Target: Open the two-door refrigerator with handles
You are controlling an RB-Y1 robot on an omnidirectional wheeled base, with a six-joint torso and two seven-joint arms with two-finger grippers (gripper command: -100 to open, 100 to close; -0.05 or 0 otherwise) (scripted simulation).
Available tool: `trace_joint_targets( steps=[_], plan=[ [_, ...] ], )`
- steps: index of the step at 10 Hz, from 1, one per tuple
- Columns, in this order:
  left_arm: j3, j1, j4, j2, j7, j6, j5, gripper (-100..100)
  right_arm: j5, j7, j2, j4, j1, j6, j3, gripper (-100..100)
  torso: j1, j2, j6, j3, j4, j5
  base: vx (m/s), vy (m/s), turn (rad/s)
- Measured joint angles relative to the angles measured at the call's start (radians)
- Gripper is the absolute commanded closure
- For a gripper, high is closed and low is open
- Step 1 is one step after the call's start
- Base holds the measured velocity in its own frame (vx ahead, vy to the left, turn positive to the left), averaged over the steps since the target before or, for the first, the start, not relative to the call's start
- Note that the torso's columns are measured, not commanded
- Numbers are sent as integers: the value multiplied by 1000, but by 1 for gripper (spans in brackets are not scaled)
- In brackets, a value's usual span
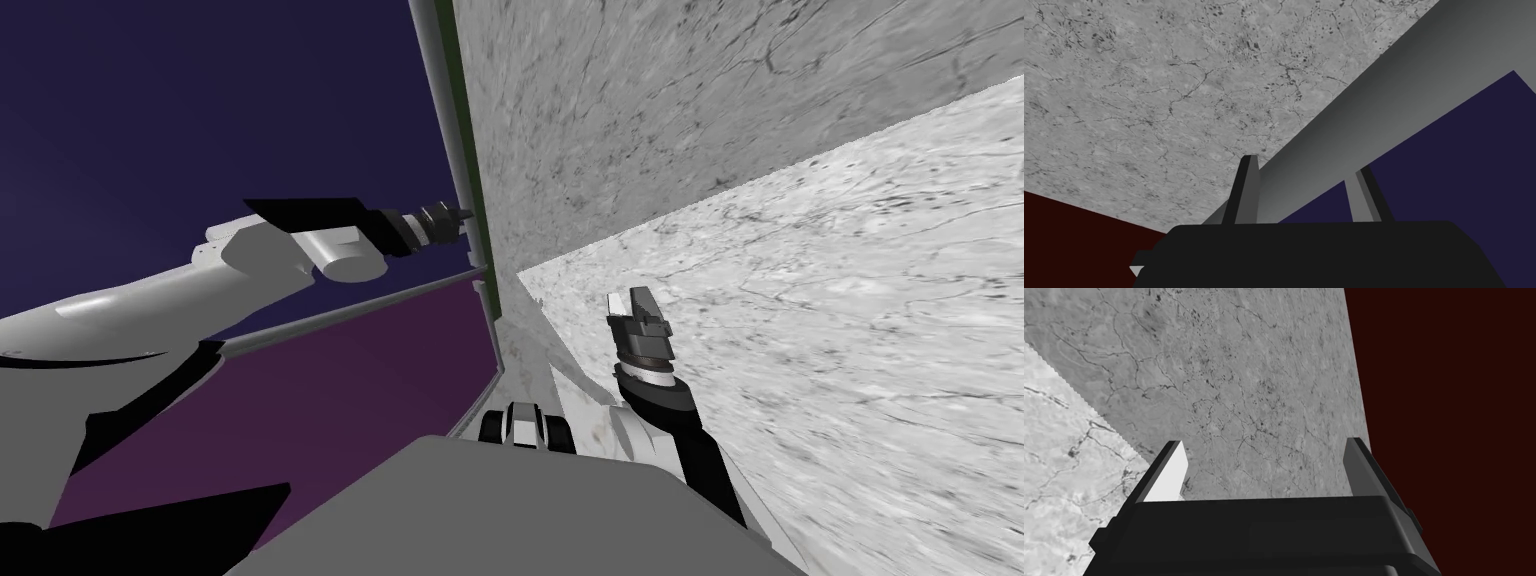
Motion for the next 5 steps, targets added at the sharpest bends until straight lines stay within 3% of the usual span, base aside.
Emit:
trace_joint_targets(
  steps=[1,3,4,5],
  plan=[
    [27,24,-39,25,14,-28,37,100,0,0,0,0,0,0,0,0,3,-1,-4,-1,1,2,36,-20,295],
    [-10,-34,-74,-2,16,-17,48,100,0,0,0,0,0,0,0,0,4,-3,0,-3,0,2,18,-10,143],
    [0,-50,-110,-18,34,-7,54,100,0,0,0,0,0,0,0,0,2,-5,-1,-4,1,1,40,-20,293],
    [11,-42,-137,8,38,-35,89,100,0,0,0,0,0,0,0,0,5,-3,-4,-3,2,2,19,-19,147]
  ],
)
